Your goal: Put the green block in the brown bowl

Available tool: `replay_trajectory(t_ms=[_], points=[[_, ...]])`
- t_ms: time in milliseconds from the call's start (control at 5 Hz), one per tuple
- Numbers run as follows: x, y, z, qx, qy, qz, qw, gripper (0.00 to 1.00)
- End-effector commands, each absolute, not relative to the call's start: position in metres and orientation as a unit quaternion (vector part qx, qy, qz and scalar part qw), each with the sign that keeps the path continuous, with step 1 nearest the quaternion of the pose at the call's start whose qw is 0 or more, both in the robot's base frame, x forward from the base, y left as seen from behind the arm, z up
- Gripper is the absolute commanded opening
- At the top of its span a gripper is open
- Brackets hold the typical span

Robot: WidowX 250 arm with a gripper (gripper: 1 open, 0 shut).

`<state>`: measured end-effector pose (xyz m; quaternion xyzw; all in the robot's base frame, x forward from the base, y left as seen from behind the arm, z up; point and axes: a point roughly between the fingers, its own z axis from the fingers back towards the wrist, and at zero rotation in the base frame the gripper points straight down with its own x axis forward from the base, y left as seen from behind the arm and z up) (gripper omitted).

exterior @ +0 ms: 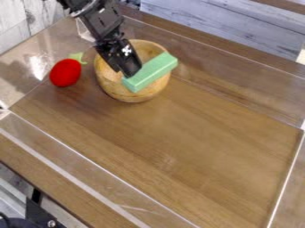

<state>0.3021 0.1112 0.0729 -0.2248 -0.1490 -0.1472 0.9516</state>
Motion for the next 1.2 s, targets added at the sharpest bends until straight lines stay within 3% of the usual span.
replay_trajectory(t_ms=[0, 800, 1000], points=[[0.317, 0.128, 0.087, -0.215, -0.178, -0.156, 0.948, 1.0], [0.307, 0.166, 0.065, -0.248, -0.21, -0.15, 0.934, 1.0], [0.304, 0.156, 0.061, -0.263, -0.218, -0.135, 0.93, 1.0]])
